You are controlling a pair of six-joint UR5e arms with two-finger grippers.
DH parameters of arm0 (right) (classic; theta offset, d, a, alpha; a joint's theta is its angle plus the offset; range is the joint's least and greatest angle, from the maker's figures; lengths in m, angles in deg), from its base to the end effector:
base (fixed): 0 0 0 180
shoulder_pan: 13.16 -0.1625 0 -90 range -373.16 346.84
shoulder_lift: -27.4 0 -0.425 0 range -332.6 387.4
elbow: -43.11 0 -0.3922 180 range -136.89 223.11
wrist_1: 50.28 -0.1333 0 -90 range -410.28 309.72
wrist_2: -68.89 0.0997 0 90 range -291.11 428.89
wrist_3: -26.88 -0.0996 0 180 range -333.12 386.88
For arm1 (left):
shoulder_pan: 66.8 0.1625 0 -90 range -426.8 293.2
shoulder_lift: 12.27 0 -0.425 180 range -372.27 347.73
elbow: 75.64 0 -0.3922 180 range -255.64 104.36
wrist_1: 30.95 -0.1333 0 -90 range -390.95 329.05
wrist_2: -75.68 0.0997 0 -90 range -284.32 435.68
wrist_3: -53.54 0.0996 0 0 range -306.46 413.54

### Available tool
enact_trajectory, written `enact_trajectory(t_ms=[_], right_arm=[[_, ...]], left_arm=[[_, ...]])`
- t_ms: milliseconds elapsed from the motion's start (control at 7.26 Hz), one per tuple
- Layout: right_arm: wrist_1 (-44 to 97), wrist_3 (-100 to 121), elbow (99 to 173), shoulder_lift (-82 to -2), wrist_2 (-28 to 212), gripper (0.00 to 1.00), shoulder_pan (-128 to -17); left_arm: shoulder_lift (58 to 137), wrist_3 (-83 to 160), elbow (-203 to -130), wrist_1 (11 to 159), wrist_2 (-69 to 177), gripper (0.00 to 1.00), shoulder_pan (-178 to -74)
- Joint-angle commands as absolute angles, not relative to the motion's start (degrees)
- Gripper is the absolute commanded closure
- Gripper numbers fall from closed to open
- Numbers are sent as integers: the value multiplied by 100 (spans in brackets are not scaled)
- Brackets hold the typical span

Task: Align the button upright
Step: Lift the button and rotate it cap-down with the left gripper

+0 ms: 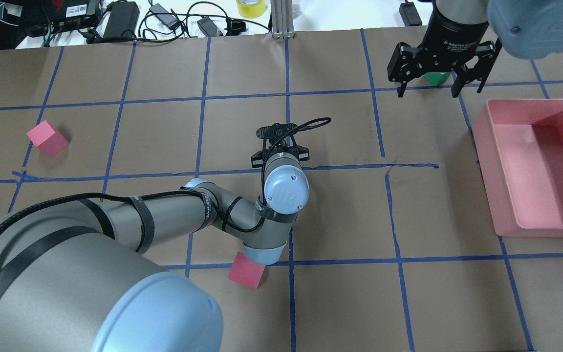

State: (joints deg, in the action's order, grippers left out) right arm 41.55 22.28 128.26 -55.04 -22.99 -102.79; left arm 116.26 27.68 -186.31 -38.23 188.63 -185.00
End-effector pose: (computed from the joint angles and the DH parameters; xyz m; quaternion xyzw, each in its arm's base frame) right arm 0.1265 -0.5467 0.4642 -0.0432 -0.9989 -0.0071 0.0167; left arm -0.3671 -0.4847 0.1474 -0.0460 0.9275 -0.3702 0.0222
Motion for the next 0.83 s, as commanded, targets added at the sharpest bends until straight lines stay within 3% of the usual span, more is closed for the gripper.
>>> enact_trajectory(t_ms=[0, 688], right_arm=[[4104, 2222, 12818, -5547, -2287, 0, -10281], [4121, 2213, 12827, -5600, -2243, 0, -10272]], left_arm=[[11230, 3052, -18236, -2726, 18862, 63, -18458], [9910, 1630, -17242, 2425, 17109, 63, -17871]])
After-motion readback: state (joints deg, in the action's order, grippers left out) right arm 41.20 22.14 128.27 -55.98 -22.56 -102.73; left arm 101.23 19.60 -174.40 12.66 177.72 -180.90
